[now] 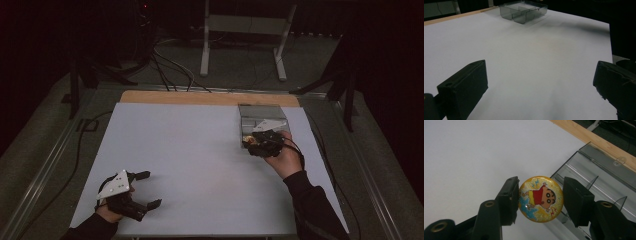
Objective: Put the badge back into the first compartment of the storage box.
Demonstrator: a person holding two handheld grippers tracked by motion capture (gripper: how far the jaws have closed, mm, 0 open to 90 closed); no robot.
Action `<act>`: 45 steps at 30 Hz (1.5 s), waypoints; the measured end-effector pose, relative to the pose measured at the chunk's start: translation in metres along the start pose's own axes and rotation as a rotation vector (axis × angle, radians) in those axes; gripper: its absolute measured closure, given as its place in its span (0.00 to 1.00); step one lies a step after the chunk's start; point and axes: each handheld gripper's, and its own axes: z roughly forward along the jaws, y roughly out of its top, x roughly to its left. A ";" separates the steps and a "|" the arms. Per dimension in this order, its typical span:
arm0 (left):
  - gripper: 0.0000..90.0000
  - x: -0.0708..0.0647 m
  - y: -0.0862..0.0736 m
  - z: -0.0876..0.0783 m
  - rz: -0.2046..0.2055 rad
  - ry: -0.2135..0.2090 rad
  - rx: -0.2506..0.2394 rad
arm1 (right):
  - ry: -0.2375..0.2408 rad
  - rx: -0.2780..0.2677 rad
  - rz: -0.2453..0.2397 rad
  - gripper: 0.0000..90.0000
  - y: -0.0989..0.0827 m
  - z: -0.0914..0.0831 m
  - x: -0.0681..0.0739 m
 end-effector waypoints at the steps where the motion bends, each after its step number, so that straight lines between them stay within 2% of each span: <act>1: 0.00 0.000 0.000 0.000 0.001 0.000 0.001 | -0.001 0.001 0.002 0.53 0.000 0.000 -0.001; 16: 0.00 0.000 0.000 0.000 0.002 0.000 0.001 | -0.031 0.008 0.032 0.53 0.007 0.008 -0.020; 34: 0.00 0.000 0.000 0.000 0.003 -0.001 0.001 | -0.050 0.034 0.064 0.53 0.013 0.021 -0.035; 45: 0.00 0.000 0.000 0.000 0.004 0.000 0.002 | -0.056 0.047 0.112 0.53 0.014 0.034 -0.047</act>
